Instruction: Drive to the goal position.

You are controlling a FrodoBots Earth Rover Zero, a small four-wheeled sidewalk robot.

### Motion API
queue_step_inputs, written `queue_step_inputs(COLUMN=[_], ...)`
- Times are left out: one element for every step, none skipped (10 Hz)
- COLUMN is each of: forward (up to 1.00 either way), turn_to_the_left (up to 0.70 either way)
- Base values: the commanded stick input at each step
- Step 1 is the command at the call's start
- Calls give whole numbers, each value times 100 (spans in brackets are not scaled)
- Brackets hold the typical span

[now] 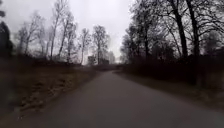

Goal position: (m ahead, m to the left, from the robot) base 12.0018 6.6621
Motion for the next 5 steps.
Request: queue_step_inputs(forward=[70,70,70,70,70], turn_to_the_left=[7,2,0,0,0])
